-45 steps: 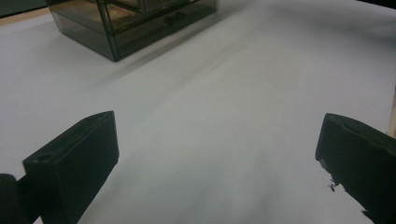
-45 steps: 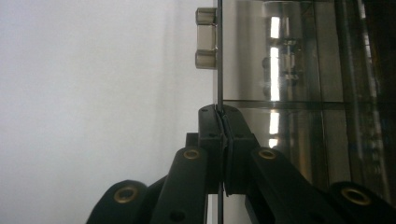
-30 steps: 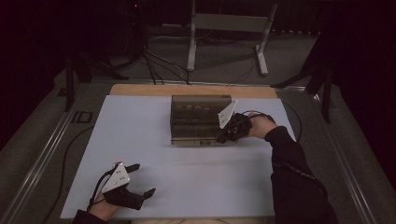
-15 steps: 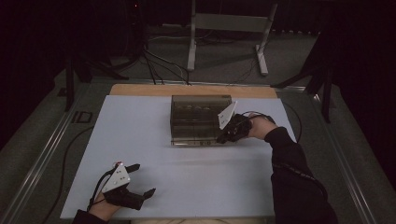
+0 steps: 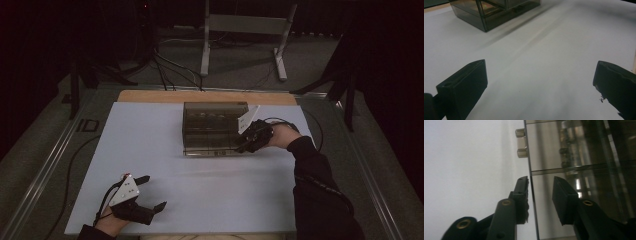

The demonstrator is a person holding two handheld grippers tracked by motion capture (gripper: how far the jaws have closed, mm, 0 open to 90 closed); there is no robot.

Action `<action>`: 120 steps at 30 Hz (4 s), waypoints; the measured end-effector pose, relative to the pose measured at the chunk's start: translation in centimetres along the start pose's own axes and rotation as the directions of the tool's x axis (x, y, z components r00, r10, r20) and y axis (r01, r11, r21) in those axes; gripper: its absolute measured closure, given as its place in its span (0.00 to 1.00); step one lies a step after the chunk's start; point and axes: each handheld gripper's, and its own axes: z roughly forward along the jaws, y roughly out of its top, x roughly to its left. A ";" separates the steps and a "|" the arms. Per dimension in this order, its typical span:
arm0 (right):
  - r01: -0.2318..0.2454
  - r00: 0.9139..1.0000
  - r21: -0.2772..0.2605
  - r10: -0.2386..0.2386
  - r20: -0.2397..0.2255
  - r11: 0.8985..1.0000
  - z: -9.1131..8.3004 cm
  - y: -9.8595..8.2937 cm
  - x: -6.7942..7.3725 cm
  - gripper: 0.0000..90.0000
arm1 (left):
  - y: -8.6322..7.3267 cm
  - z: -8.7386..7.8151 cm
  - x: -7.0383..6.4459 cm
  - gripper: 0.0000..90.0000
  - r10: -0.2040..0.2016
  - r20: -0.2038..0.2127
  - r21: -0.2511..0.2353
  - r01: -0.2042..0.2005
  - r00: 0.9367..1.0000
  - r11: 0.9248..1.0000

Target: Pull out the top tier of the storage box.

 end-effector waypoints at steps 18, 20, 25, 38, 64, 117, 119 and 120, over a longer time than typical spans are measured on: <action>-0.222 0.961 -0.135 0.240 0.135 0.966 -3.0 0.5 1.9 0.00 | 0.0 0.0 0.0 0.00 0.001 -0.001 0.001 -0.001 1.000 1.000; -0.230 0.959 -0.147 0.249 0.132 0.962 -3.1 0.4 2.0 0.00 | 0.0 0.0 0.0 0.00 0.000 -0.001 0.001 0.000 1.000 1.000; -0.237 0.953 -0.191 0.266 0.145 0.953 -3.8 -0.3 2.5 0.00 | 0.0 0.0 0.0 0.00 -0.001 -0.001 0.000 0.001 1.000 1.000; -0.251 0.938 -0.266 0.301 0.171 0.931 -4.5 -2.8 4.2 0.00 | 0.0 0.0 0.0 0.00 -0.002 0.002 -0.001 0.002 1.000 1.000; -0.323 0.897 -0.323 0.397 0.197 0.890 -0.7 -8.7 9.1 0.00 | 0.0 0.0 0.0 0.00 -0.001 0.002 0.000 0.001 1.000 1.000; -0.318 0.850 -0.444 0.459 0.258 0.838 1.2 -12.8 14.3 0.00 | 0.0 0.1 0.1 0.00 -0.007 0.007 0.002 0.007 1.000 1.000; -0.318 0.853 -0.444 0.457 0.252 0.838 1.2 -12.9 14.4 0.00 | 0.0 0.1 0.0 0.00 -0.002 0.006 0.006 0.002 1.000 1.000; -0.318 0.853 -0.443 0.457 0.252 0.838 1.2 -12.8 14.4 0.00 | 0.0 0.1 0.0 0.00 -0.004 0.007 0.004 0.004 1.000 1.000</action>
